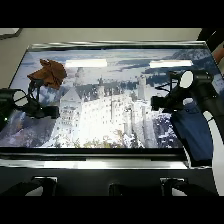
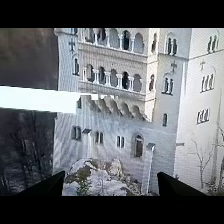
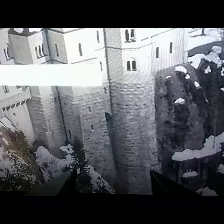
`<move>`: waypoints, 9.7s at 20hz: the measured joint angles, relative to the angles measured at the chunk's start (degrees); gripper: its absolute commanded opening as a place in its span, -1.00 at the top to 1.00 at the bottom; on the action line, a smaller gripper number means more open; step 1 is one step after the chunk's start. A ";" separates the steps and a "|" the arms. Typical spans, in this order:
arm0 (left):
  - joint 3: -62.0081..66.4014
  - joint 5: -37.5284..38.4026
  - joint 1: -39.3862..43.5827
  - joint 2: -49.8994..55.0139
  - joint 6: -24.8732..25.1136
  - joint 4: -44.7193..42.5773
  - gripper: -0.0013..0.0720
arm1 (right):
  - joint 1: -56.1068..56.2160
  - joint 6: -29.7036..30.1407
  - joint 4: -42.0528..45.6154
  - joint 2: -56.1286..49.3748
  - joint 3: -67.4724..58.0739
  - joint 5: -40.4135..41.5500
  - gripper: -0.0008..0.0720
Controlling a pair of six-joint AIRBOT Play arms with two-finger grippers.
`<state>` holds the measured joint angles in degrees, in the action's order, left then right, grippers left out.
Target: Fold the shirts.
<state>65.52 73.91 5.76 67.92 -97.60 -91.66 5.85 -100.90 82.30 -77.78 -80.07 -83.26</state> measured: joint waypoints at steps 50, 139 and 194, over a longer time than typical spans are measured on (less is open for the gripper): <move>40.83 -45.97 -22.38 53.51 -14.12 41.70 -0.82 | 0.00 -3.45 -1.95 -0.07 0.04 18.49 -0.53; 51.80 -23.76 10.32 -16.59 17.42 27.67 0.89 | 10.80 9.35 5.62 33.14 -23.67 38.62 0.85; -18.45 2.80 -15.69 4.98 25.49 25.55 -0.26 | -3.85 13.75 -22.73 -10.86 16.96 1.38 -0.68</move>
<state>47.07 76.71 -9.93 72.90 -72.12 -66.11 2.00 -87.15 59.57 -88.64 -63.11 -81.89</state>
